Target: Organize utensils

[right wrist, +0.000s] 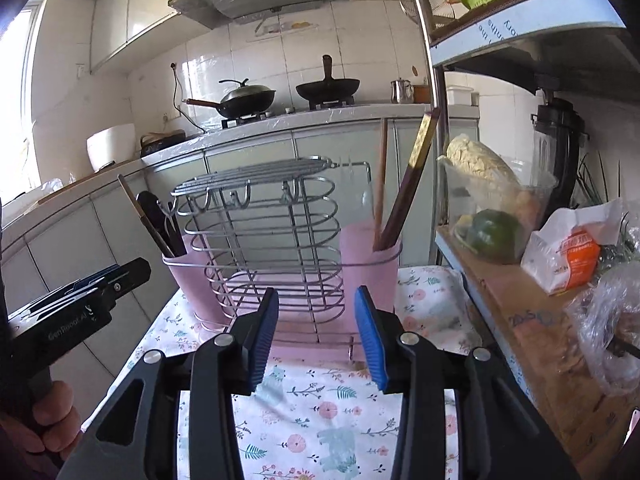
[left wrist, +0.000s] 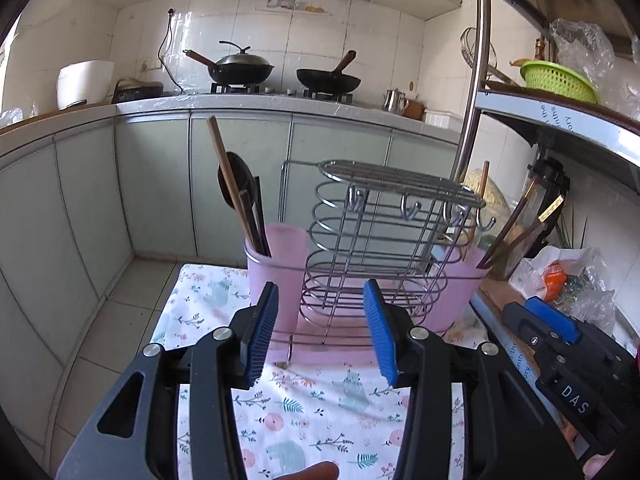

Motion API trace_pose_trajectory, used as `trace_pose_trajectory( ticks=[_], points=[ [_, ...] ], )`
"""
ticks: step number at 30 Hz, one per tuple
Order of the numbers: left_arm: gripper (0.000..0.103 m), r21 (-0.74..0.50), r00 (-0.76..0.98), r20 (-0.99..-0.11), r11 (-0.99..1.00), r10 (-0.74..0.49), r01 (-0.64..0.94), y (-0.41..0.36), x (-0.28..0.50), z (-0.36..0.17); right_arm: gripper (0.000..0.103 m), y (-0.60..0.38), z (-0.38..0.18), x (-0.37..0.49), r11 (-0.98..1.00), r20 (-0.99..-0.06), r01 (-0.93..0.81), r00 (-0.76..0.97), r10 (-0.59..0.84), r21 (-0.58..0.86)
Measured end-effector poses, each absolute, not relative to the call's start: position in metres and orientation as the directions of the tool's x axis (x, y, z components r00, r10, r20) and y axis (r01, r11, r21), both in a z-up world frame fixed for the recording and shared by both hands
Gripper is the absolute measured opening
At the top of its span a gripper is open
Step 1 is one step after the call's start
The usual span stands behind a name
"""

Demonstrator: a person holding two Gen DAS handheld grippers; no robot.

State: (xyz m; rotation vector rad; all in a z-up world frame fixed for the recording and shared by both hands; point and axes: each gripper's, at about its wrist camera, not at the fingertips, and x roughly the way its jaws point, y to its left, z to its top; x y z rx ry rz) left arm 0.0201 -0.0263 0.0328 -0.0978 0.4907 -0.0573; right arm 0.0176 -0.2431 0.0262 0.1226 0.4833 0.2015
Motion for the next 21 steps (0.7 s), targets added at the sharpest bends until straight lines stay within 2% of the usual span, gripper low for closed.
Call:
trace_pose_trajectory(
  ticks=[7,21],
  points=[
    [0.045,-0.101,0.868,-0.492,0.995,-0.060,0.012,-0.0280,0.0173,0.0289,0.039,-0.2433,0.0216,0.0180,0.966,-0.475,-0.170,0.846,0.243,0.193],
    [0.045,-0.091,0.860,-0.506,0.996,-0.056,0.012,-0.0324,0.0126,0.0270,0.039,-0.2359,0.0204,0.0145,0.975,-0.489,-0.162,0.845,0.215,0.149]
  ],
)
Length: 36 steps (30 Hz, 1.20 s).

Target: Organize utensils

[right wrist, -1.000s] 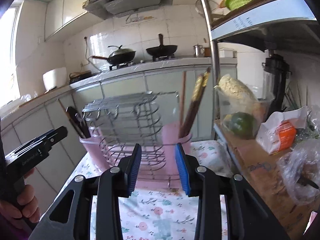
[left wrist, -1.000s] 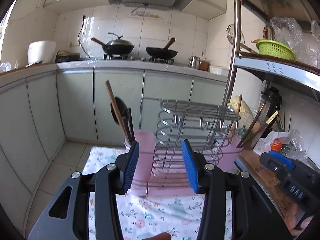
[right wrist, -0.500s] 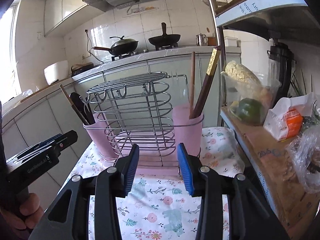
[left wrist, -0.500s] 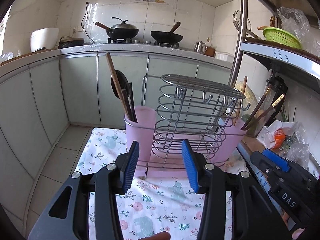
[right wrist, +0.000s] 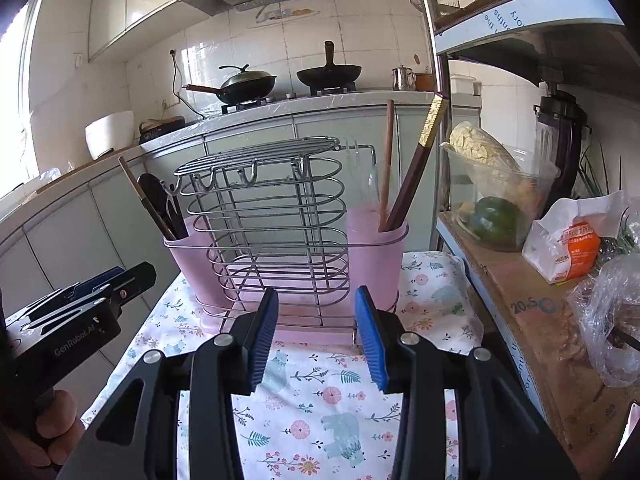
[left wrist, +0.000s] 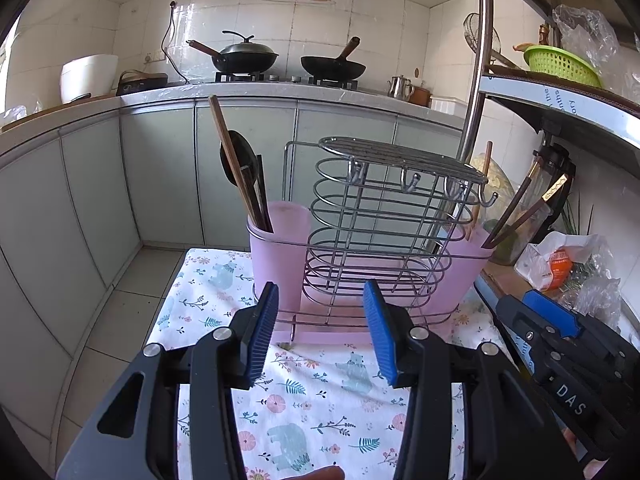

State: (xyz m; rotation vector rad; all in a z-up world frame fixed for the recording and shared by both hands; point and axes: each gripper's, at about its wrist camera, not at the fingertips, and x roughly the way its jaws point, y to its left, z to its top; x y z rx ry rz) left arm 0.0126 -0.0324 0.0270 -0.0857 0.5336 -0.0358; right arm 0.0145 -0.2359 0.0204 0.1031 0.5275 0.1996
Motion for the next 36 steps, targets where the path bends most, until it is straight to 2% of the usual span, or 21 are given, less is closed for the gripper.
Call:
trace_pose_trajectory(
  ticks=[36],
  points=[
    [0.045,-0.081,0.851,-0.521,0.996,-0.065,0.026,-0.035,0.012,0.020,0.039,-0.235,0.010,0.019,0.975,-0.522,-0.170,0.824,0.222,0.146]
  ],
)
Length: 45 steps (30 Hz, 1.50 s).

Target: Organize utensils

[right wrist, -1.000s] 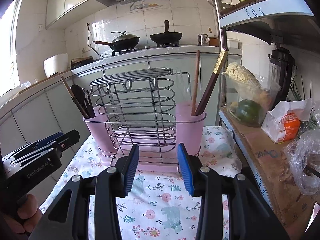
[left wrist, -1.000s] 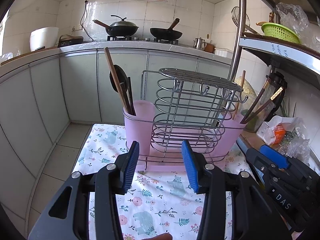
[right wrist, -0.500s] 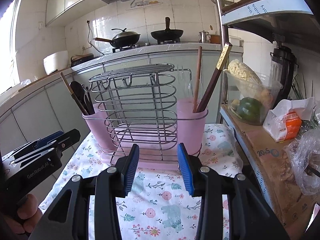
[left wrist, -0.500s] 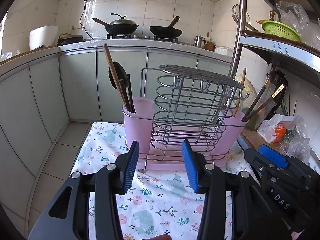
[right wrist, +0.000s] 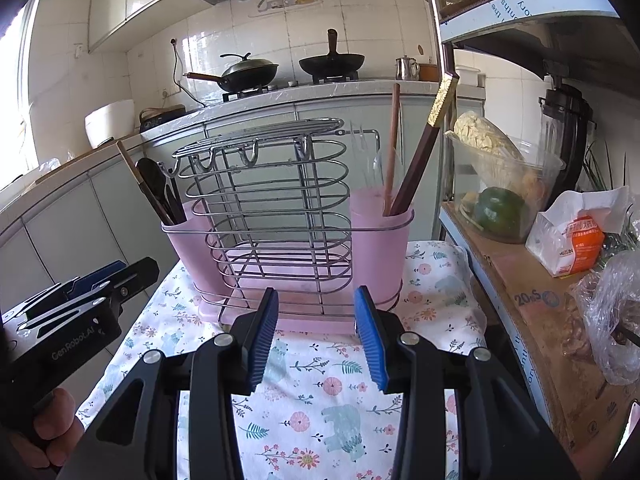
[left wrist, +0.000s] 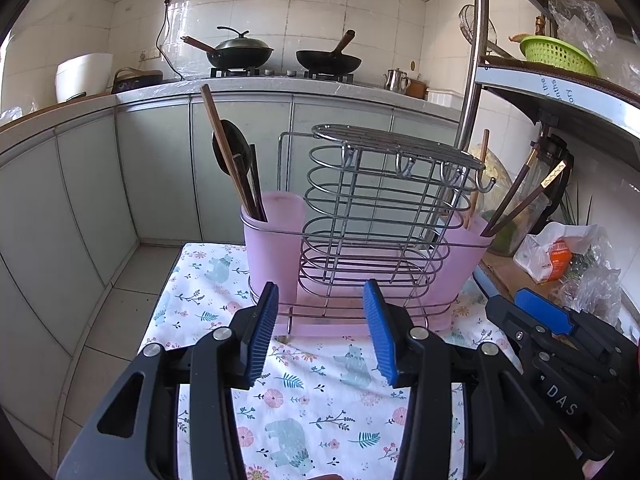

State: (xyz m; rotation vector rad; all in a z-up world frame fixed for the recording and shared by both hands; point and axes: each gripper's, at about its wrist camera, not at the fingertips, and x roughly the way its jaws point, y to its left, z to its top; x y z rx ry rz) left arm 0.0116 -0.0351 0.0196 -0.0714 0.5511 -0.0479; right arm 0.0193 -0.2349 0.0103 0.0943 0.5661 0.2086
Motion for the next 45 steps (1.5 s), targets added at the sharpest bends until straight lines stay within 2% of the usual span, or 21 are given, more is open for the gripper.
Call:
trace_pose_trajectory(
  ticks=[45],
  points=[
    [0.045,-0.081,0.839,-0.539,0.996,-0.072,0.034,-0.0350,0.0165,0.0103,0.039,-0.2364,0.0009,0.0262,0.975,-0.546,-0.171,0.807,0.223,0.144]
  ],
)
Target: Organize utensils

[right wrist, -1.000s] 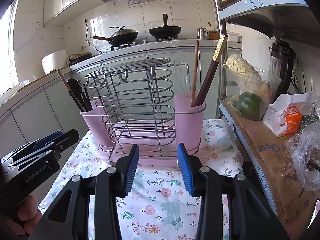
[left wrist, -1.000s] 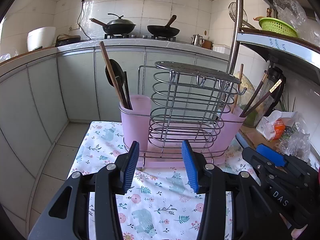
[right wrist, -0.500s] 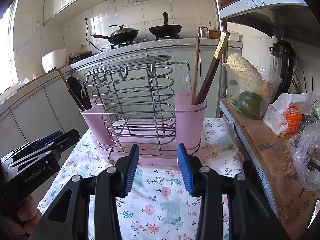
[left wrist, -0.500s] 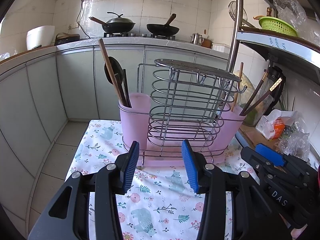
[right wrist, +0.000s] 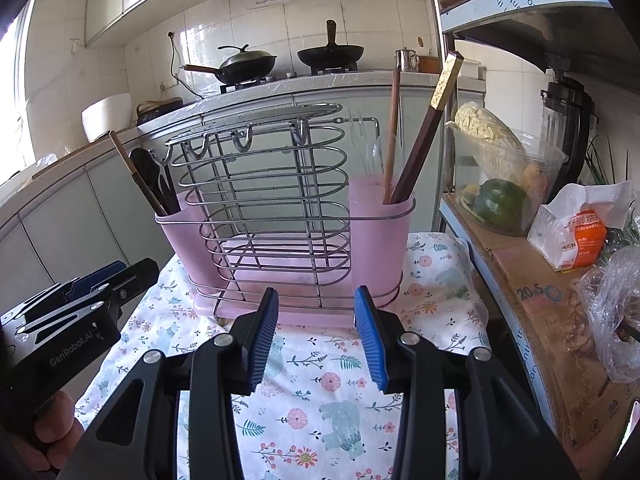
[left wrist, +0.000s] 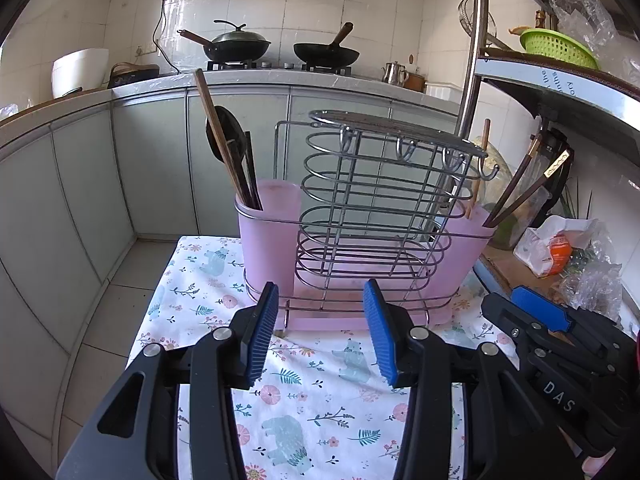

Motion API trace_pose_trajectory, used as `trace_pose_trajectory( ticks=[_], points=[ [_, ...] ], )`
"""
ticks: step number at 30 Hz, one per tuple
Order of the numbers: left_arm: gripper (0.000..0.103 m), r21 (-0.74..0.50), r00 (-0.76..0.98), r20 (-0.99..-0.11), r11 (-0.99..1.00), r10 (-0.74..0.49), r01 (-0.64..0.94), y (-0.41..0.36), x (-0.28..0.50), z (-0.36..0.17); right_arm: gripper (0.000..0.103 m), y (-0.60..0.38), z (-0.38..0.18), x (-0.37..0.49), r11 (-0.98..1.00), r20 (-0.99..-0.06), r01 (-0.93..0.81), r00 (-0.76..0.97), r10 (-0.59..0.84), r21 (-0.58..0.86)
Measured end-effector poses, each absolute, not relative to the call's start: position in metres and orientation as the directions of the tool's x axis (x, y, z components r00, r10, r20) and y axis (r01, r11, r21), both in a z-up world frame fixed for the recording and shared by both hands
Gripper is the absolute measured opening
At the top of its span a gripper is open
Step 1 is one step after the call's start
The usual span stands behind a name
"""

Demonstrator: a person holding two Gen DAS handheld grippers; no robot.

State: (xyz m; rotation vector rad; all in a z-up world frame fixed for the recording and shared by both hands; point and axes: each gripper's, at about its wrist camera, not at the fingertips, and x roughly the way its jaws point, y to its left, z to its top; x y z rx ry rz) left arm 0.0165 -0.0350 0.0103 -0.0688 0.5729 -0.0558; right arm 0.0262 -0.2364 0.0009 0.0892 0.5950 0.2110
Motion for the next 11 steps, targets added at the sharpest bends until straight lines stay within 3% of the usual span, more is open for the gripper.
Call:
trace_pose_trajectory(
  ticks=[11],
  points=[
    [0.045,-0.084,0.818,-0.572,0.996,-0.070,0.027,-0.0318,0.0239,0.0027,0.039,-0.2356,-0.0033,0.0331,0.975,-0.564,-0.168,0.796,0.220,0.144]
  ],
)
